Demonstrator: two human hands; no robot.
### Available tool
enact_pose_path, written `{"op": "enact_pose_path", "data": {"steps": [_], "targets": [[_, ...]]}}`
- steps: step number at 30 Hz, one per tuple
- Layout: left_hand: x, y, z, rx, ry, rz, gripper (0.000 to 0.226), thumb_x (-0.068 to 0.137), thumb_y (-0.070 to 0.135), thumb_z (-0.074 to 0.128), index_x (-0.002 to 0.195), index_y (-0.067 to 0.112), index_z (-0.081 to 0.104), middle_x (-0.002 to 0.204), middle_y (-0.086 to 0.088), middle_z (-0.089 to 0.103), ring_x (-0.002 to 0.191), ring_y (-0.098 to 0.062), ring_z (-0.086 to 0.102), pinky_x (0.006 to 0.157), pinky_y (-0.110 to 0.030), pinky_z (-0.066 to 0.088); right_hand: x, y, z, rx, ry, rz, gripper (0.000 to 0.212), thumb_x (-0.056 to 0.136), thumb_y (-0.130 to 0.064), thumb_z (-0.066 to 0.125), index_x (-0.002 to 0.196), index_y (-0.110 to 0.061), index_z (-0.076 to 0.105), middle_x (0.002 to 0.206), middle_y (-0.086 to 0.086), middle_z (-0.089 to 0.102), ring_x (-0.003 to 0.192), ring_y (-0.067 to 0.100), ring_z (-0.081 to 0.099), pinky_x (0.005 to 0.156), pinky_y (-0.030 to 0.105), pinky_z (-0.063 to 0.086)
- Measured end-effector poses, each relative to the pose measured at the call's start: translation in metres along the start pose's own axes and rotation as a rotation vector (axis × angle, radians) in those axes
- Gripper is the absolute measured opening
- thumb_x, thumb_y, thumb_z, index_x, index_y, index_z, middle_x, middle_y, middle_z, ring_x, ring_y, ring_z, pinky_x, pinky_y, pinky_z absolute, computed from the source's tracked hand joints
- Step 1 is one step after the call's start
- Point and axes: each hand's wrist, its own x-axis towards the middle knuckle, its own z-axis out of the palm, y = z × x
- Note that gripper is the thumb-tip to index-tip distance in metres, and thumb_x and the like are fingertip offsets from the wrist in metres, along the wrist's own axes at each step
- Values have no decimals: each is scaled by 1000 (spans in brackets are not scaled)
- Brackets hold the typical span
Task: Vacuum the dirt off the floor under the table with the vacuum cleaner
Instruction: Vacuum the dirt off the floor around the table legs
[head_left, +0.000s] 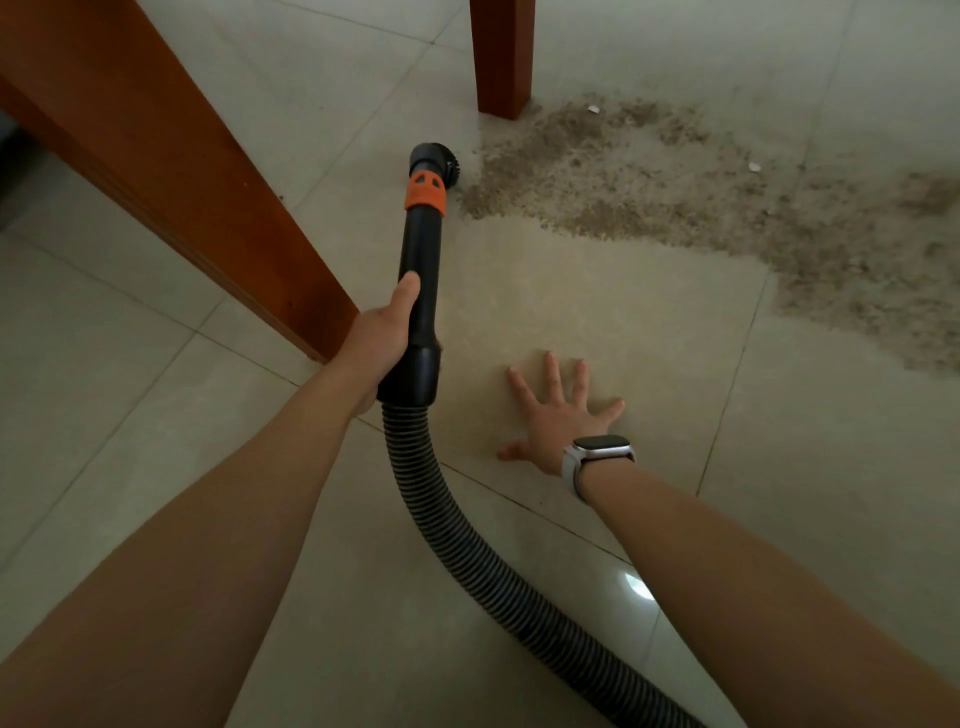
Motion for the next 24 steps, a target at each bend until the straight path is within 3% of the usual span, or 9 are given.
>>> {"op": "enact_pose_path", "data": {"steps": [11, 14, 16, 21, 24], "targets": [[-13, -12, -6, 82, -2, -4, 72, 81, 73, 41, 109, 10, 61, 104, -15, 67, 98, -34, 64, 93, -48, 50, -2, 2, -2, 58, 14, -20, 99, 79, -58, 63, 146, -47, -8, 155, -2, -27, 140, 34, -27, 100, 77, 1], [-25, -26, -8, 89, -4, 28, 55, 91, 61, 40, 95, 11, 62, 87, -13, 70, 83, -30, 68, 87, -44, 53, -2, 3, -3, 65, 12, -17, 98, 79, -57, 64, 146, -47, -7, 155, -3, -26, 140, 33, -27, 101, 76, 2], [-33, -31, -11, 90, -19, 32, 55, 92, 60, 41, 97, 9, 62, 81, -13, 70, 76, -28, 68, 83, -43, 55, -3, 4, -4, 65, 12, -18, 97, 80, -57, 64, 147, -47, -6, 156, -4, -26, 141, 33, -27, 101, 76, 2], [-49, -42, -18, 117, -21, 51, 53, 91, 59, 40, 91, 11, 64, 87, -13, 69, 84, -30, 67, 89, -44, 52, -6, 9, -3, 56, 13, -38, 89, 84, -55, 60, 148, -46, -2, 156, -5, -24, 142, 31, -25, 103, 73, 2], [-57, -46, -19, 131, -38, 70, 54, 93, 57, 39, 86, 10, 65, 80, -12, 69, 79, -28, 67, 87, -43, 53, -10, 15, -2, 28, 19, -61, 85, 86, -53, 58, 149, -44, 1, 157, -5, -22, 143, 31, -23, 106, 71, 3]]}}
